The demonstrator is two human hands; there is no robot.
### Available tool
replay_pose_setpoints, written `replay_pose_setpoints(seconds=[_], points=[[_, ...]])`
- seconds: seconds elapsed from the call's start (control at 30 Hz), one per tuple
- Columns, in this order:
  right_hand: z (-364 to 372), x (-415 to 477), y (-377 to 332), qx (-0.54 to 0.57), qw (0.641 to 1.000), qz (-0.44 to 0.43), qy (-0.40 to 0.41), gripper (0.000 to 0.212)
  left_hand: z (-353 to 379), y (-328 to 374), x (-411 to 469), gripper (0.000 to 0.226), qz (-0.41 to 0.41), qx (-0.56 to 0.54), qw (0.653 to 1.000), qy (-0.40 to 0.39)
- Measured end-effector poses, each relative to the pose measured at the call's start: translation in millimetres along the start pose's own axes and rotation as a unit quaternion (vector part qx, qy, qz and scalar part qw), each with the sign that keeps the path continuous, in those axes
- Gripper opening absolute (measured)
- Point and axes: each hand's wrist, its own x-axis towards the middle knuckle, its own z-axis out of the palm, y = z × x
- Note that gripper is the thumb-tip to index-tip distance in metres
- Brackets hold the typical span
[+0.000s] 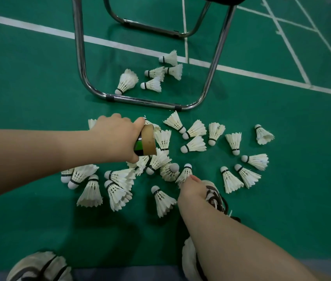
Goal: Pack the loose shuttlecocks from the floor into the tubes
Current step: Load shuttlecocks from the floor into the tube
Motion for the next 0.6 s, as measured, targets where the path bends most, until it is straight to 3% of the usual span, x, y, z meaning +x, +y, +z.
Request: replay_pose_setpoints(seconds=[0.07,0.2,0.33,0.5,0.6], points=[[1,2,-3,0.009,1.000,-0.008,0.015,0.031,1,5,1,0.067,0.001,0.001,1.000,0.001],[-1,1,-20,-0.021,0.990,-0.047,0.133,0.023,4,11,3,0.064,-0.002,-0.001,1.000,0.000],[-13,-7,-58,-0.101,0.975,-0.168,0.109,0.021,4,16,4,0.059,-0.006,-0.008,1.000,0.003],[-22,-25,-123,-0.250,0.887,-0.389,-0.003,0.025,4,17,4,0.061,-0.005,-0.017,1.000,0.008],[-21,-49,-152,-0.341,0.798,-0.487,-0.093,0.023,1,16,6,0.060,-0.005,-0.032,0.999,0.011]])
